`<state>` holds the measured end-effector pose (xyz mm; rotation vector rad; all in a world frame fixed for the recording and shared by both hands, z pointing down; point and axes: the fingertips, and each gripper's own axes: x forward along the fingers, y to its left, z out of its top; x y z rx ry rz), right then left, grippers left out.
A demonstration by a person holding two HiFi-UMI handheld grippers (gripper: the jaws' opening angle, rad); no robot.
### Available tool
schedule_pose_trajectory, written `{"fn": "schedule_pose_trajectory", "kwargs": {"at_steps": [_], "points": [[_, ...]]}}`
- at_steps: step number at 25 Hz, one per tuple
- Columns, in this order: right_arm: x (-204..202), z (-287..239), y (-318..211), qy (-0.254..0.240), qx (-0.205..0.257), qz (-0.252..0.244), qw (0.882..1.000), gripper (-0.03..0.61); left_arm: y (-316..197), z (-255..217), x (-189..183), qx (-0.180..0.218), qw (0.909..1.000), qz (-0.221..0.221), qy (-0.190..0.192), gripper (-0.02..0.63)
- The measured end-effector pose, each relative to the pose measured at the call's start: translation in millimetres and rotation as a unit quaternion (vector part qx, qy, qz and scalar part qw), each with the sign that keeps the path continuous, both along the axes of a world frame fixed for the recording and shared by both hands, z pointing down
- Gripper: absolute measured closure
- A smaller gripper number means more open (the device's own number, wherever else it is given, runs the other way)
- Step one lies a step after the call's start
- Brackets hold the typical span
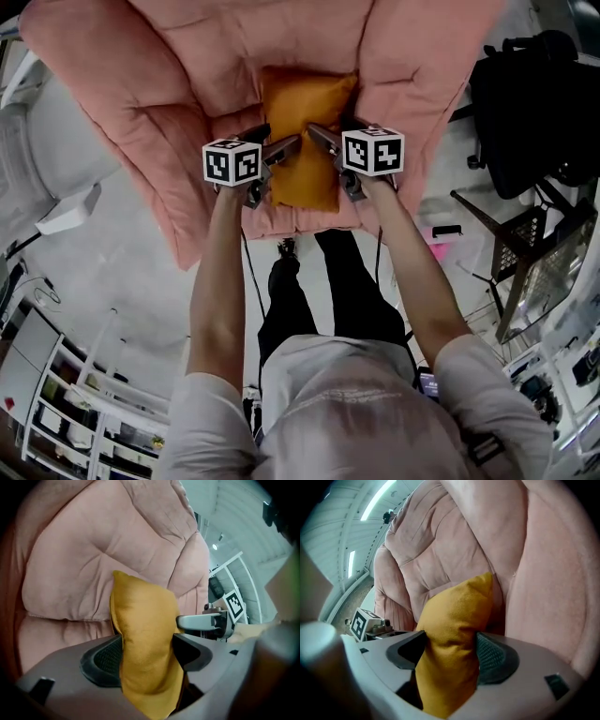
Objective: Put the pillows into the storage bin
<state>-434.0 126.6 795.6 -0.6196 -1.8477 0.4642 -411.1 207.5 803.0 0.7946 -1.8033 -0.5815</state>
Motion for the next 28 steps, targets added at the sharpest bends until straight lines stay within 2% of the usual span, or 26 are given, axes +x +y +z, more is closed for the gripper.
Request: {"fn": "schedule_pose_trajectory", "kwargs": {"at_steps": [3, 8, 15, 20, 28], "points": [[1, -10, 4, -0.002, 0.005, -0.001, 1.000, 0.244, 2, -13, 2, -0.004, 1.0000, -0.002, -0.008, 0.320], [16, -49, 8, -0.044, 0.009, -0.015, 0.999, 0.284, 3, -53, 16, -0.018, 0.9993, 0.007, -0.033, 0.376], [40, -151, 16, -0.122, -0.025, 0.039, 0.991, 0.304, 15, -158, 28, -0.027, 0.9901, 0.019, -0.136, 0.416], [66, -239, 15, -0.192, -0.034, 0.069, 0.978, 0.305, 16, -246, 49, -0.023, 0.9756, 0.029, -0.216, 0.420], [116, -363, 1, -0.307, -0.027, 0.088, 0.947, 0.305, 3, -367, 92, -0.010, 0.9453, 0.050, -0.322, 0.426]]}}
